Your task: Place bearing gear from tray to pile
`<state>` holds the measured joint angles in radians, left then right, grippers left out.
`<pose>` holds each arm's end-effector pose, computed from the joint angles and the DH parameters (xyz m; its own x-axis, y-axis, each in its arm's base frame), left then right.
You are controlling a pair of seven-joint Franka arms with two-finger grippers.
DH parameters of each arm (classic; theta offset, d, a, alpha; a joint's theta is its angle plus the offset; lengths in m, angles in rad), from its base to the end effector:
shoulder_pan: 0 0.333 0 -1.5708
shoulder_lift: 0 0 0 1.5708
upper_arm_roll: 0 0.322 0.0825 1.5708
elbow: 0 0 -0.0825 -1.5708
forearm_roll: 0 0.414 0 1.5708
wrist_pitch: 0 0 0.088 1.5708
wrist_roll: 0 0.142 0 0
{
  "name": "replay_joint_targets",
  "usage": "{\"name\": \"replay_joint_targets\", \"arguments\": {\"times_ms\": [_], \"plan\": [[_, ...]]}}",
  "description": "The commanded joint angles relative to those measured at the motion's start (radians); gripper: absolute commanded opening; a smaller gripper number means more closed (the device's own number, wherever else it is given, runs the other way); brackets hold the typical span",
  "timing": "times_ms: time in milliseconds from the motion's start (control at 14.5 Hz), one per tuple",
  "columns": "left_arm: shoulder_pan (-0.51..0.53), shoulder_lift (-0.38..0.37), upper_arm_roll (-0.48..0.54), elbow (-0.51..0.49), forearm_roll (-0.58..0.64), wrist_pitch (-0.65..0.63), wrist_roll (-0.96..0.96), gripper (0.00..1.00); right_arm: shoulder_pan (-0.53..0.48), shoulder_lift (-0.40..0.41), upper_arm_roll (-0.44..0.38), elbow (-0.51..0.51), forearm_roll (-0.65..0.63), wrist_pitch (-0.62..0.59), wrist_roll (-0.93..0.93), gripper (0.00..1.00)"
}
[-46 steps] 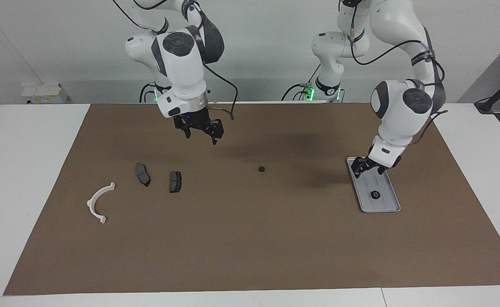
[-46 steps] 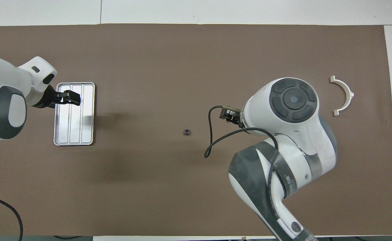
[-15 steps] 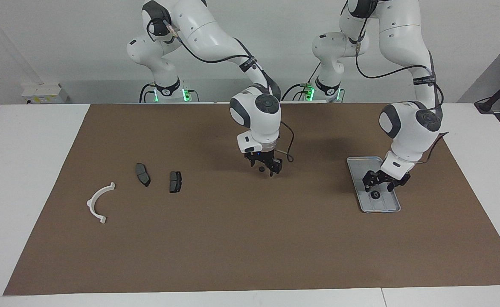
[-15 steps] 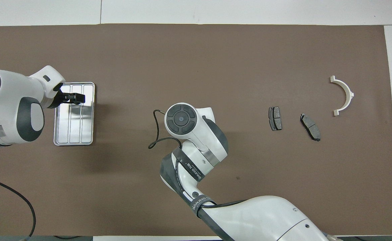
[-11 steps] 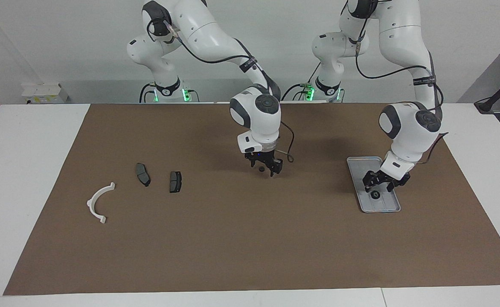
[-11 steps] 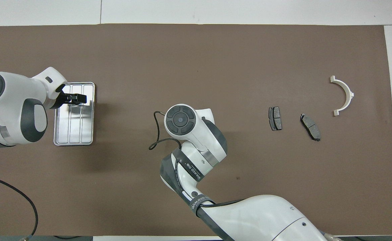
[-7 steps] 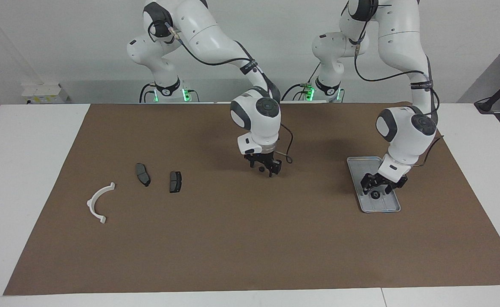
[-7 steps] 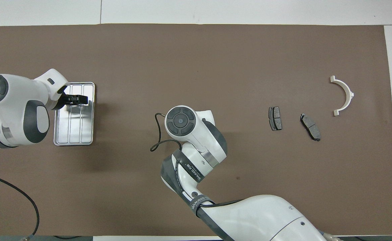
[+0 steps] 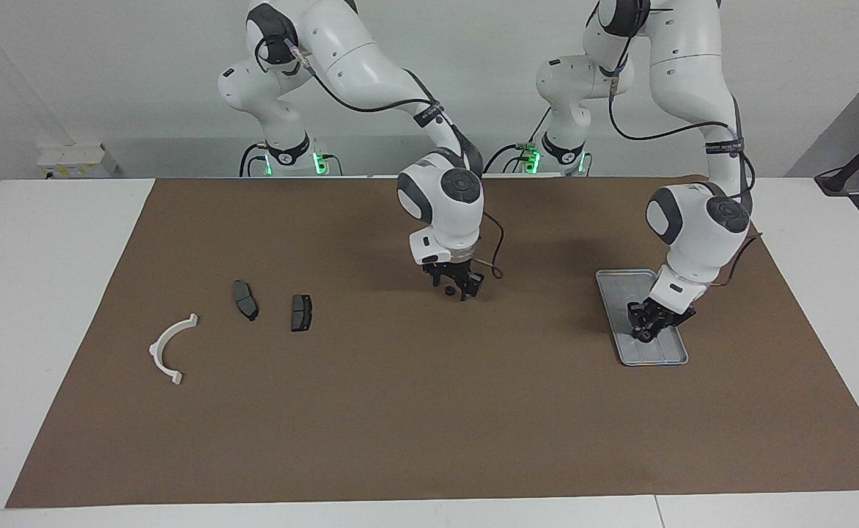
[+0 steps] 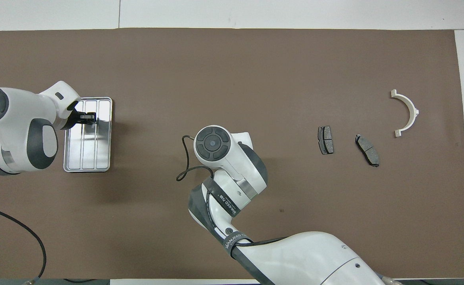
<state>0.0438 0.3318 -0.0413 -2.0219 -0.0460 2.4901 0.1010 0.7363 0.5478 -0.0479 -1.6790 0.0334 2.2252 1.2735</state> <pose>0.6411 0.0012 0.2485 0.9886 -0.0578 0.1391 -0.0628 -0.9975 0.0322 0.5411 0.4509 0.2360 0.8262 -0.5634 -0.0017 -0.5634 -0.8262 0.0004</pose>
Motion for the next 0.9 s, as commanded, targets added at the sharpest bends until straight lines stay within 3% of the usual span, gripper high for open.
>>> {"name": "replay_joint_targets", "arguments": {"times_ms": [0,344,689,827], "plan": [[-0.001,0.000,0.000,-0.014,-0.006,0.024,0.011,0.00,-0.012,-0.006,0.011,-0.002,0.023,-0.012,0.001,0.60],[0.002,-0.010,0.001,0.051,-0.006,-0.086,0.017,0.00,-0.014,-0.006,0.011,0.002,0.023,-0.012,0.001,0.42],[0.013,-0.045,0.003,0.117,-0.005,-0.227,0.020,0.00,-0.015,-0.006,0.010,0.004,0.023,-0.015,-0.013,0.00],[0.018,-0.056,0.003,0.118,-0.005,-0.247,0.020,0.00,-0.018,-0.006,0.010,0.019,0.023,-0.035,-0.016,0.00]]}}
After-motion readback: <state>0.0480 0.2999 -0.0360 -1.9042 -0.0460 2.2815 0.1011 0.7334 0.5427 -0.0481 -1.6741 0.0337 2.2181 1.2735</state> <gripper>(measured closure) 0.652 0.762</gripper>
